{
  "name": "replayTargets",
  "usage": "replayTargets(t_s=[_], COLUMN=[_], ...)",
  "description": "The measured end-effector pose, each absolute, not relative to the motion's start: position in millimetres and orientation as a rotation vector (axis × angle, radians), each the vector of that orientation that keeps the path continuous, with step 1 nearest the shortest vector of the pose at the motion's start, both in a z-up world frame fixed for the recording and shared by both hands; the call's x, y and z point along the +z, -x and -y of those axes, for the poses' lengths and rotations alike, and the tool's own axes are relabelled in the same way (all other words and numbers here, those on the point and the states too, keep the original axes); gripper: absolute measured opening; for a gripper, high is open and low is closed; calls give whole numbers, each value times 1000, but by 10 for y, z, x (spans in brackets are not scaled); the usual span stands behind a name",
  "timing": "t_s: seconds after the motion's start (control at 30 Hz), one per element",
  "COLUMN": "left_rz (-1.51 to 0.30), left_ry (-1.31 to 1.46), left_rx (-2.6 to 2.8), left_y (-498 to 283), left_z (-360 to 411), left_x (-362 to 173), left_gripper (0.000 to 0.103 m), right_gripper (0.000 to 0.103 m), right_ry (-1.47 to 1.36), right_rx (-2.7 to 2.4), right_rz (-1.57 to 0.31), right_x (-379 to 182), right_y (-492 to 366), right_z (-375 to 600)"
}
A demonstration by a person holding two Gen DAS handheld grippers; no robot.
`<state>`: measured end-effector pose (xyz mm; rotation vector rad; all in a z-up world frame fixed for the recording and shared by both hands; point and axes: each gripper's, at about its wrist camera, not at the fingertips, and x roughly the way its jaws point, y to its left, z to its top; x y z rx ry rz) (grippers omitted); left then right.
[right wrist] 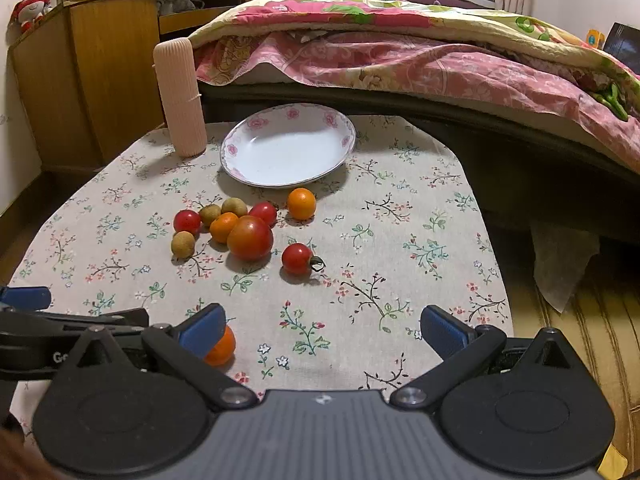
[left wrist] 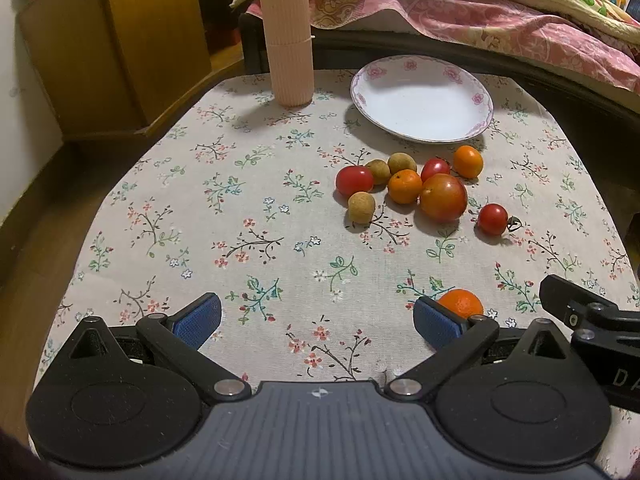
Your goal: Organize fruits
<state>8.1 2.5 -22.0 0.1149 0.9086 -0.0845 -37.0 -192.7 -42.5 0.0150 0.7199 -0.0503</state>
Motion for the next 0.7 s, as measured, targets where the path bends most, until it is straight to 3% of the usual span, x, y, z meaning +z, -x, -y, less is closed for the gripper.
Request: replayTargets(t_s=[0.7], left_rz=[-906], left_ry=[-119], left_rx=[-82], left_y=[-76], left_z=[-39], left_x=[-222], left_gripper=[103], right_gripper=[103], right_ry=[-21], right_rx=[-50], right_rz=[-728], right_x=[-438], right_y=[370], right_z=[1919])
